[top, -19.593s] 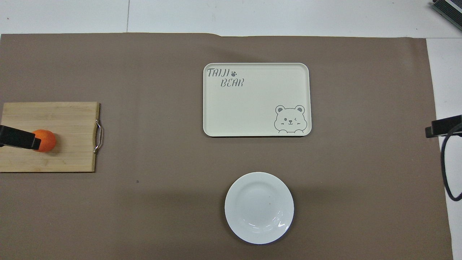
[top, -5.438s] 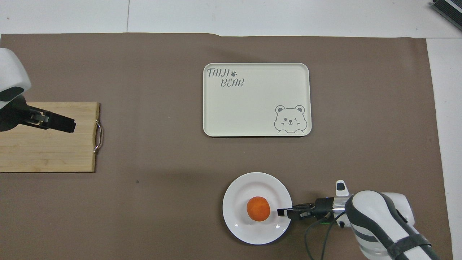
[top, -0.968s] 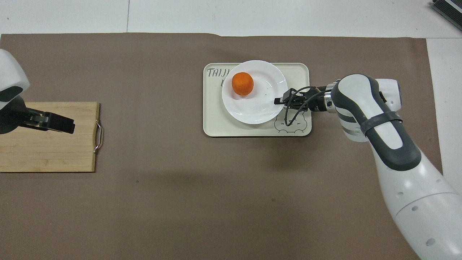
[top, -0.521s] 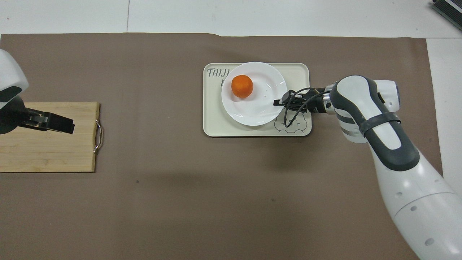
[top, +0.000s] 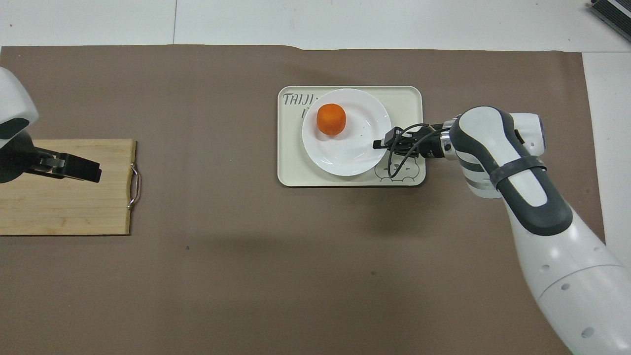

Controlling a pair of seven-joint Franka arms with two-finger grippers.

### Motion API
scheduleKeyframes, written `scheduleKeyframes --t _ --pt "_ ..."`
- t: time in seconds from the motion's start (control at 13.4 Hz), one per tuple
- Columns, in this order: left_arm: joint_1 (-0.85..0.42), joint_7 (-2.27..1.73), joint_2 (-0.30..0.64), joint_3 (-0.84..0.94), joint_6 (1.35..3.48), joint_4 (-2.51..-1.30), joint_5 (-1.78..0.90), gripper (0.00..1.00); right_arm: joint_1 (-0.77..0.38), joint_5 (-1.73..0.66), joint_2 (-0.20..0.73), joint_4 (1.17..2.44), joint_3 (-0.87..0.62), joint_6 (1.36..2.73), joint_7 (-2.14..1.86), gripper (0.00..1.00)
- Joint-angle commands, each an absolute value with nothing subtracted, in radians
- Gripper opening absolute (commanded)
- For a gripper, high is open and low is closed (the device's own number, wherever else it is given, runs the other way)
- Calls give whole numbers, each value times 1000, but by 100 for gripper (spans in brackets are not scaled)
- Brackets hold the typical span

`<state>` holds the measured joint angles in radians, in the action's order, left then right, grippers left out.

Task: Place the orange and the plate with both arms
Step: 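Adjust the plate on the tray and open the right gripper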

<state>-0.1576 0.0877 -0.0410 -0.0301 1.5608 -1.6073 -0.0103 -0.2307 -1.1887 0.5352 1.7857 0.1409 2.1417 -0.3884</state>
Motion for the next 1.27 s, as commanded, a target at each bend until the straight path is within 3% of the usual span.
scheduleKeyframes --t 0.0,0.37,1.19 --pt "-147 83 -57 -25 1557 -1615 -2 100 -238 -1157 522 1824 140 2164 -382 100" --pt "-147 83 -55 -25 1559 -1617 -2 100 -232 -1141 522 1804 144 2164 -379 100" --pt "-147 83 -55 -25 1559 -1615 -2 100 -224 -786 459 1779 163 2229 -332 100"
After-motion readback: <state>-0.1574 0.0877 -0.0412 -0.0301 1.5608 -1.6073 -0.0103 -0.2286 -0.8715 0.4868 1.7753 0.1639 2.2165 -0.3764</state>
